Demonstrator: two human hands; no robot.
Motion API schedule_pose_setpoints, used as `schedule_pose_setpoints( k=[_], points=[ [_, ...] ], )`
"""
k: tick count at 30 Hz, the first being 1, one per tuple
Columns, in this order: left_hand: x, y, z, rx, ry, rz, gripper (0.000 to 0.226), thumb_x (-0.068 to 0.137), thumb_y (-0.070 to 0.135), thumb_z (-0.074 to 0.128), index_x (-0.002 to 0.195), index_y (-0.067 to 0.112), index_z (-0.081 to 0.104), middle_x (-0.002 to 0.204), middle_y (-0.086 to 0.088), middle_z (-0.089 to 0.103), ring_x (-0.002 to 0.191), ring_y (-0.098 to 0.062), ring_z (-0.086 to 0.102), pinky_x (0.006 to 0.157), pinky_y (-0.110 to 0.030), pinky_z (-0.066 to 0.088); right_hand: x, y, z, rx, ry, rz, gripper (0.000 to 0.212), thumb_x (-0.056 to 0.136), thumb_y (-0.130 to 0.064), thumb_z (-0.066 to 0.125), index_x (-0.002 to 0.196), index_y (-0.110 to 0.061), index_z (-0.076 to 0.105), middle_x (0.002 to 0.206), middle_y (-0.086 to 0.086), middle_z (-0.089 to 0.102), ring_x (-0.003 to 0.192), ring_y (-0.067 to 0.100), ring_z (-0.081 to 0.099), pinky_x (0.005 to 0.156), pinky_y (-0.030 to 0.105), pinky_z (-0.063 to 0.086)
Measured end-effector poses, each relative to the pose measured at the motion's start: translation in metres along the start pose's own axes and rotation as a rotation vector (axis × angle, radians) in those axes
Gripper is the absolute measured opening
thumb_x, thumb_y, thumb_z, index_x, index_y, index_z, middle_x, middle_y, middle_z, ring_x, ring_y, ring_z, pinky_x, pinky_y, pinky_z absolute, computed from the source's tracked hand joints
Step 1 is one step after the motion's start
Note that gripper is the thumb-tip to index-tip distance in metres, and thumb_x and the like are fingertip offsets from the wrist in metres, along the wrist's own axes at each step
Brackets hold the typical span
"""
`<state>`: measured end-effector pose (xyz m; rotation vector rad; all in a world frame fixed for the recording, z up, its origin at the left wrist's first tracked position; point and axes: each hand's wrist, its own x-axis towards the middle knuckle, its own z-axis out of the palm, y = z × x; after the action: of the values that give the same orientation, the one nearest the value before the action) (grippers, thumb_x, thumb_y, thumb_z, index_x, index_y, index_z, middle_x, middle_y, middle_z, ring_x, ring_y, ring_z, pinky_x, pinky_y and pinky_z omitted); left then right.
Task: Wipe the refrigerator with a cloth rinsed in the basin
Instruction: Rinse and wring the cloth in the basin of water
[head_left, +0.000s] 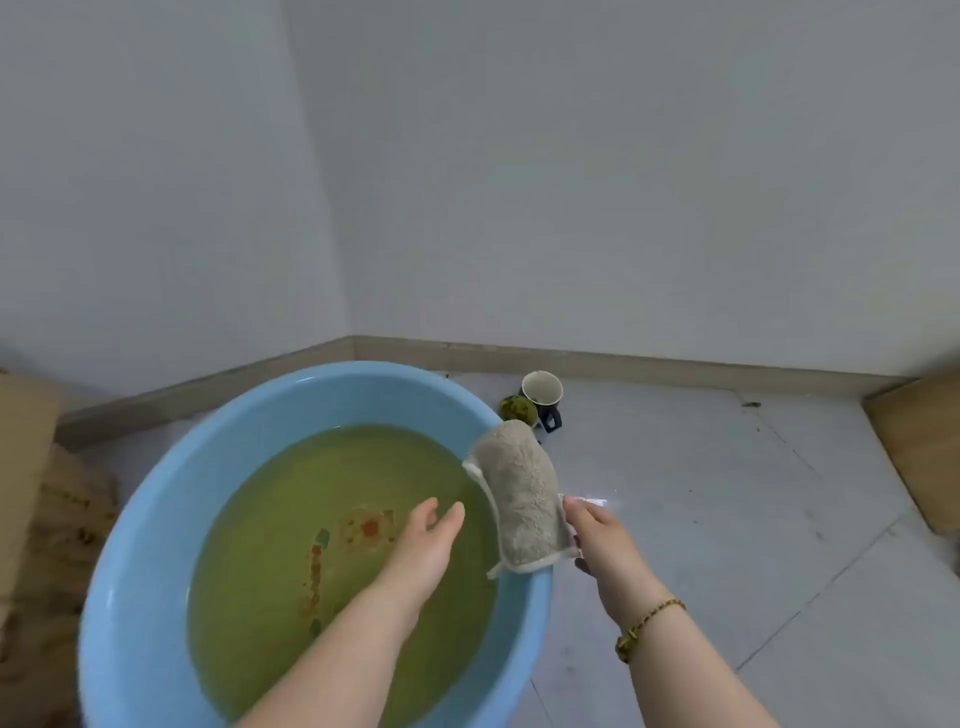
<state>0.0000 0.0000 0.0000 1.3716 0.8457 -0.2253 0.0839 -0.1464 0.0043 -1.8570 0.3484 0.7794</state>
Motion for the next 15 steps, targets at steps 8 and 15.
schedule_pose_setpoints(
  k=[8,15],
  points=[
    [0.052,-0.024,0.028,-0.157,-0.169,0.148,0.038,0.087,0.030,0.056,0.121,0.020,0.042,0.110,0.005,0.059,0.099,-0.008,0.057,0.091,-0.026,0.043,0.054,0.029,0.016,0.638,-0.376,0.029,0.033,0.092,-0.034,0.044,0.097,-0.008,0.063,0.076,0.009,0.073,0.065,0.018,0.070,0.053,0.025,0.055],
    [0.041,-0.011,0.045,-0.537,-0.234,0.090,0.016,0.087,0.012,0.057,0.102,0.016,0.057,0.094,-0.003,0.068,0.085,-0.015,0.064,0.069,-0.023,0.053,0.005,-0.011,0.015,0.324,-0.026,-0.461,0.013,0.076,-0.007,0.066,0.085,-0.008,0.057,0.076,0.005,0.063,0.069,0.019,0.058,0.062,0.030,0.050]
  ],
)
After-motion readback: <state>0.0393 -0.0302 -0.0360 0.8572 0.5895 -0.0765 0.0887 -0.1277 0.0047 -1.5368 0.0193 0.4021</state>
